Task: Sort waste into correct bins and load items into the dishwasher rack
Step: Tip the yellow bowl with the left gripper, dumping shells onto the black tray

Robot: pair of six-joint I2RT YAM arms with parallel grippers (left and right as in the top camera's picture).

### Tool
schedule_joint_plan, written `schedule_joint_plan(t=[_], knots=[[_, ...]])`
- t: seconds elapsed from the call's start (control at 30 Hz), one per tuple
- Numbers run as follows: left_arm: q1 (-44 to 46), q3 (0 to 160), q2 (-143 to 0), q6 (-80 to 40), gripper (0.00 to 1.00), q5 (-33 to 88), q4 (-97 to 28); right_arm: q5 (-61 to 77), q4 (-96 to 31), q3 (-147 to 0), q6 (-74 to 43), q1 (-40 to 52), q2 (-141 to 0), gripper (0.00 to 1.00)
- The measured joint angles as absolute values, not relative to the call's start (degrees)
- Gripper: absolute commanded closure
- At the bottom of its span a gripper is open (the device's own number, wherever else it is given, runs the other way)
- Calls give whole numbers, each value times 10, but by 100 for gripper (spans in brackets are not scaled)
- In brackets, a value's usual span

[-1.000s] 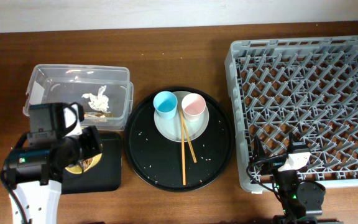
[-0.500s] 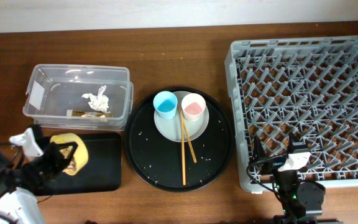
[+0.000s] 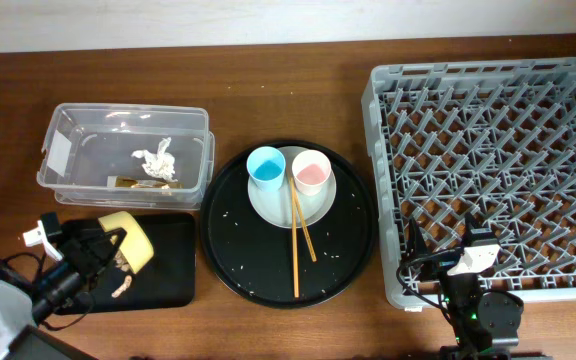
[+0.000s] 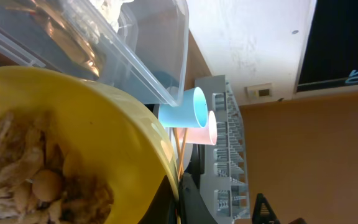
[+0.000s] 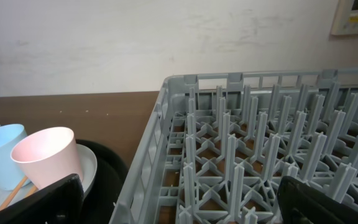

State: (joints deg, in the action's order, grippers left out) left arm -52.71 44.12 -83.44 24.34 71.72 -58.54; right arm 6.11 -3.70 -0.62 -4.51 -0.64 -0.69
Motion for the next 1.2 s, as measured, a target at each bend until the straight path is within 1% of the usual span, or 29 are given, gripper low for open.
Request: schedule_joint_plan(t=[0.33,0.47,0.67,0.77,0.87,0.97,1.0,1.03,1.13,1.2], knots=[[-527,441,-850,260,100,749,-626,61,-37,-6,-45,-6,-7,2],[-527,441,-850,281,100,751,-668,61,-37,-6,-45,-6,-7,2],[-533,441,-850,305,100,762,-677,61,-37,-6,-45,-6,-7,2],[-541,441,-850,307,100,778,-652,61,-37,-6,-45,-6,-7,2],[-555,441,-850,310,100,792,-673,61,-37,-6,-45,-6,-7,2],[-557,441,-850,315,100,793,-665,61,-37,-6,-45,-6,-7,2],[-563,441,-850,317,100,793,-706,61,-37,-6,-45,-6,-7,2],[-564,440,-850,320,100,795,-718,61,-37,-6,-46,-6,-7,2],[-564,440,-850,328,100,807,-697,61,-37,-6,-45,-6,-7,2],[-566,440,-850,326,100,812,-713,61,-37,-6,-46,-6,-7,2]])
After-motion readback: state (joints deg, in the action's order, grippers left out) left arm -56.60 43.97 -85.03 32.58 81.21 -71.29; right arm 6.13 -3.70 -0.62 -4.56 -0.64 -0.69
